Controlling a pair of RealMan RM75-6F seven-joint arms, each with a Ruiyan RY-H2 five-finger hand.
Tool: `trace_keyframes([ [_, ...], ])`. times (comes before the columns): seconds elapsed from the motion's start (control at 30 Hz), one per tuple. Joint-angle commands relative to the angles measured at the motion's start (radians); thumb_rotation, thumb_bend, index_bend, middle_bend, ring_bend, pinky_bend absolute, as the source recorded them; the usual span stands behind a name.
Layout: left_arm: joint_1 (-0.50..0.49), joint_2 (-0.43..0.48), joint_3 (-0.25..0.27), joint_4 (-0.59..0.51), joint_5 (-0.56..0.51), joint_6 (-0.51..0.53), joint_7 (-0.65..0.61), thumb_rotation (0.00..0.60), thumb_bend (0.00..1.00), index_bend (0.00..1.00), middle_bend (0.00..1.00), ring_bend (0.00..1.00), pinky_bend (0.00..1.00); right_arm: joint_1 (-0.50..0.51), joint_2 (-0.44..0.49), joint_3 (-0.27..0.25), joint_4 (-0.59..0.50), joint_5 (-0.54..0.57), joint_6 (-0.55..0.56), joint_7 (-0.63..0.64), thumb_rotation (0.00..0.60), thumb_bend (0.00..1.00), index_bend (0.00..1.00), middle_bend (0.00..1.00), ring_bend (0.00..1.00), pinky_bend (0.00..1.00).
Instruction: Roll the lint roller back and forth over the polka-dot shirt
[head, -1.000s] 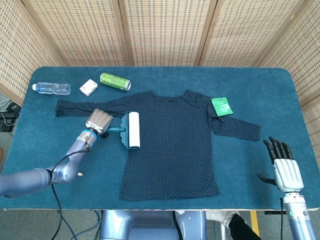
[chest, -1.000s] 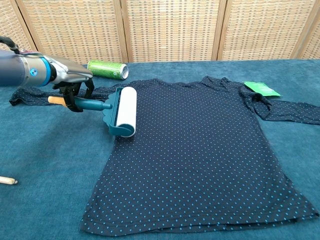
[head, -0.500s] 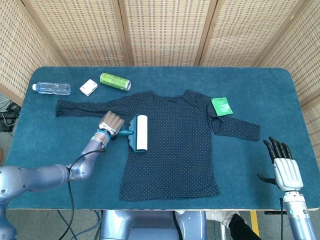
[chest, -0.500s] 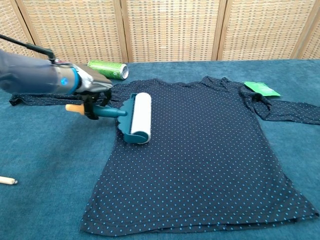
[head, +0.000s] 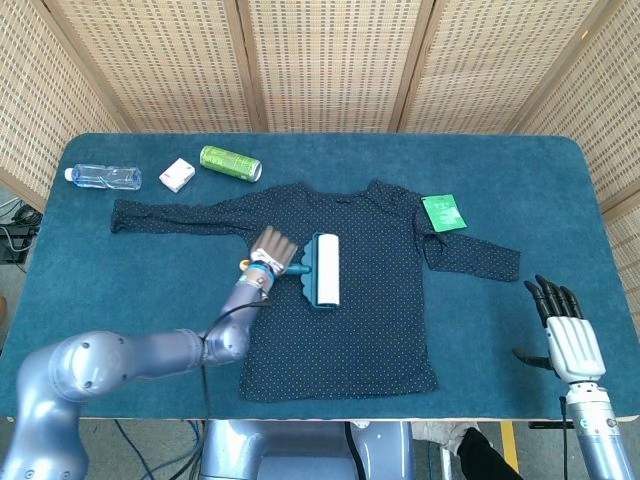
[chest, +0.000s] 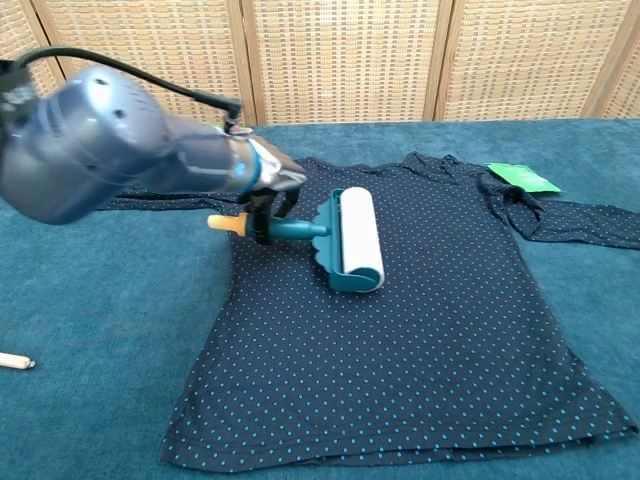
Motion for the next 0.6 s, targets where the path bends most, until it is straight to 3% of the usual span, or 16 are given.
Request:
trace_keyframes([
  [0.03,-0.031,-0.036,-0.014,0.036,-0.048,-0.001,0.034,0.600,0.65,0.89,0.82,0.71,0.70,0.000,0.001,0.001,0.002,0.002,-0.002,0.003,0.600,0.03,0.00,0.00,0.00,0.00],
  [0.27,-0.019,-0.022,0.008,0.016,-0.052,0.012,0.049,0.600,0.65,0.89,0.82,0.71,0.70,0.001,-0.001,-0.002,0.003,0.001,-0.004,-0.005,0.600,0.03,0.00,0.00,0.00,0.00],
  [0.5,0.043,0.070,0.049,-0.095,-0.012,0.058,0.010,0.600,0.66,0.89,0.82,0.71,0.70,0.003,-0.008,-0.010,0.001,-0.006,-0.007,-0.024,0.600,0.03,0.00,0.00,0.00,0.00],
  [0.6,0.079,0.120,0.090,-0.157,0.010,0.079,-0.004,0.600,0.65,0.89,0.82,0.71,0.70,0.003,-0.010,-0.014,-0.004,-0.014,-0.003,-0.033,0.600,0.03,0.00,0.00,0.00,0.00],
])
